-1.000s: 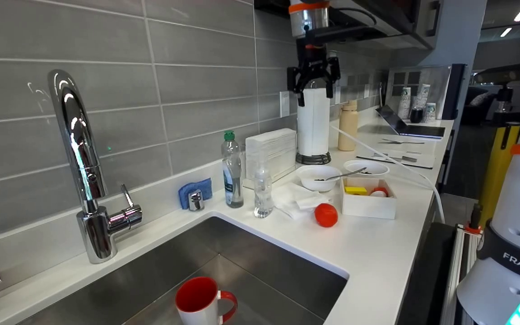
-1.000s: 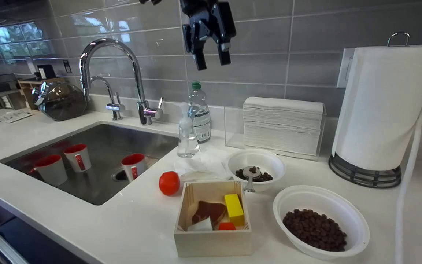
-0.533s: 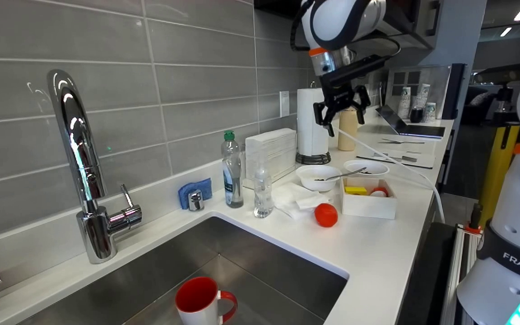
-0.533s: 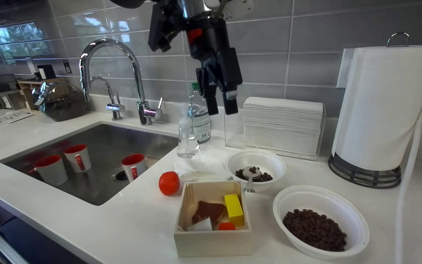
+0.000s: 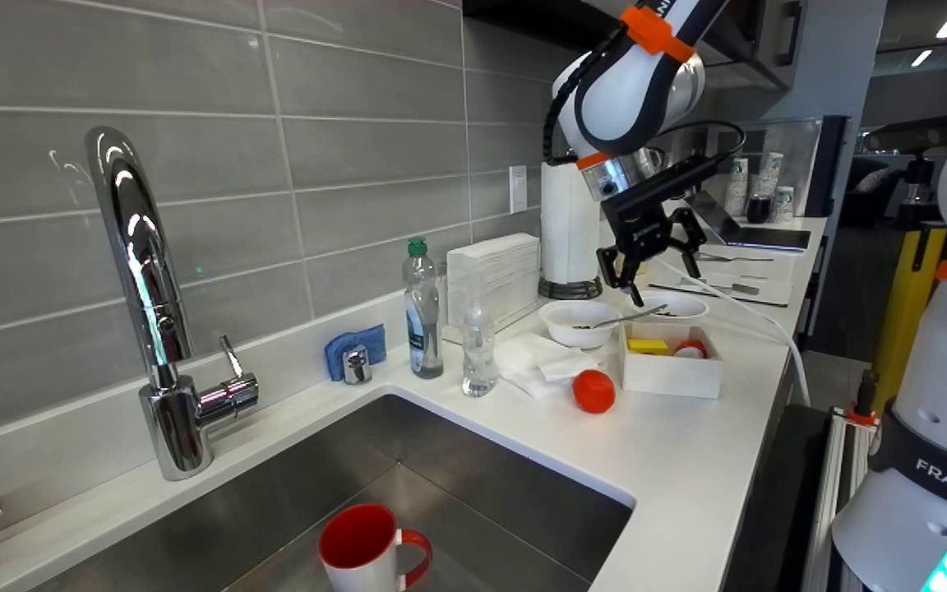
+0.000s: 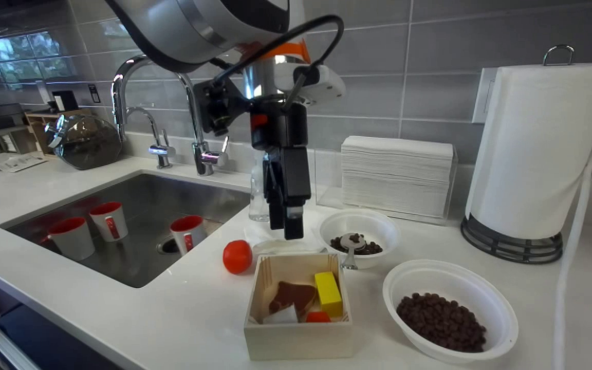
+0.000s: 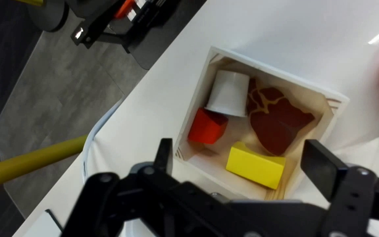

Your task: Put the coffee pod, which is in the crate, on the table

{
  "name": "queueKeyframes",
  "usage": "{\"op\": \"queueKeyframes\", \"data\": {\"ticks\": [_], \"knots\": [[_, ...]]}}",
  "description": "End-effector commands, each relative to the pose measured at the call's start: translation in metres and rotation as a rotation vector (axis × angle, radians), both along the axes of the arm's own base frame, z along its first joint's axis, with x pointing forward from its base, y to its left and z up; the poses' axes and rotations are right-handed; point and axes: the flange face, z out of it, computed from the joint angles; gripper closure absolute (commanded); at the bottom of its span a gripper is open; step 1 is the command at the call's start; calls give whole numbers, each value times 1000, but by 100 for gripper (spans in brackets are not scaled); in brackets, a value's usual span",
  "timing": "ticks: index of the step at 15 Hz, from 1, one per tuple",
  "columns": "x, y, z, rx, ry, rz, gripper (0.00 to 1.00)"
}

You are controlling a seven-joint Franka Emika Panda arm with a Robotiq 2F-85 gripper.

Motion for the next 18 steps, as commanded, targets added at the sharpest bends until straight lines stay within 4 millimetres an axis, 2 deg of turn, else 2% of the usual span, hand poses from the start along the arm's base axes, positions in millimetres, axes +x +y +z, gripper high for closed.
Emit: {"op": "queueKeyframes", "data": {"ticks": [1,6,16,18], "knots": [[-7,0,-25,-26,53,-27,0],[-12,-5,-50,-29,56,-47,0],[-14,-4,-88,-42,55,-58,0],[-16,-5,-93,-48,61,-56,5]]}}
